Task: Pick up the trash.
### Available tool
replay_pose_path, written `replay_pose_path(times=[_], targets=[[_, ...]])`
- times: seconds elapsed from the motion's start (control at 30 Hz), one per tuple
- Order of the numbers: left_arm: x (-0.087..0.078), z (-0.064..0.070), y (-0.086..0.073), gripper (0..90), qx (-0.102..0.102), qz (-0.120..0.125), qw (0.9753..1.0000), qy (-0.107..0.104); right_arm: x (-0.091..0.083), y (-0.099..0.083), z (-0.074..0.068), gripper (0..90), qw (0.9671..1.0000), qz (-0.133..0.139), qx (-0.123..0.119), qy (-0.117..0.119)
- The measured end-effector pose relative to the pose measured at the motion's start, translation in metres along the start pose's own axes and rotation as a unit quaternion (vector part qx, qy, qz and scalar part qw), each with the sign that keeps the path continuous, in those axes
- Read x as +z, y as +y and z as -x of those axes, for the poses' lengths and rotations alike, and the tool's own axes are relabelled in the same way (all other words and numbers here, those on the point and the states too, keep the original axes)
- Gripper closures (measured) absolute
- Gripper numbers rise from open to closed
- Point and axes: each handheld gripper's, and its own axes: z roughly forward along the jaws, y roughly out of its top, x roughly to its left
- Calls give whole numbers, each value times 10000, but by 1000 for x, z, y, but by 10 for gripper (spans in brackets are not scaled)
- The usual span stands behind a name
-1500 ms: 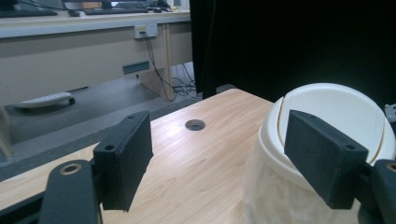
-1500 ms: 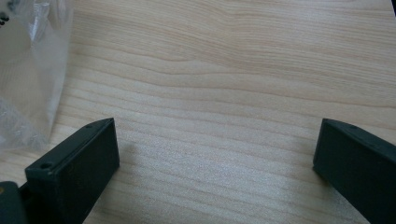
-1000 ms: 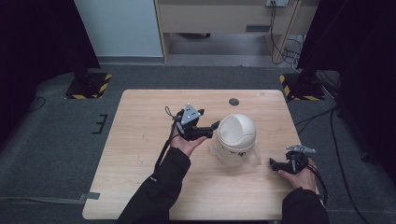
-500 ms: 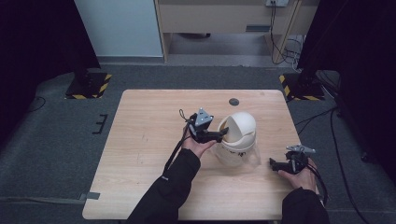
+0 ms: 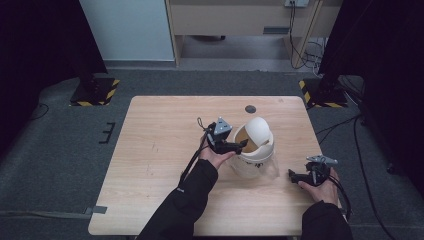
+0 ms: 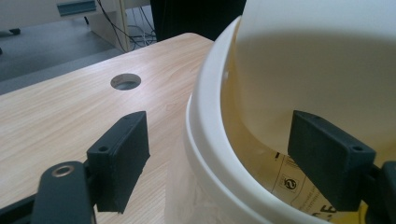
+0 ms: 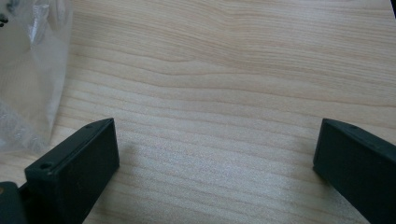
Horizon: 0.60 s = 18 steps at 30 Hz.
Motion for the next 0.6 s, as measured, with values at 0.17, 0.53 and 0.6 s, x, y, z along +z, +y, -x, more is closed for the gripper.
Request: replay_pose_path(times=[0.17, 0.53, 0.6], targets=[[-23, -3, 7, 199, 73, 152, 9998, 54, 0, 0, 0, 8, 10000, 14, 1, 8], [-121, -18, 0, 201, 320, 330, 9980, 435, 0, 0, 0, 8, 10000, 2, 0, 10], [-138, -23, -10, 201, 328, 268, 9974, 590, 0, 0, 0, 9, 10000, 2, 5, 10]])
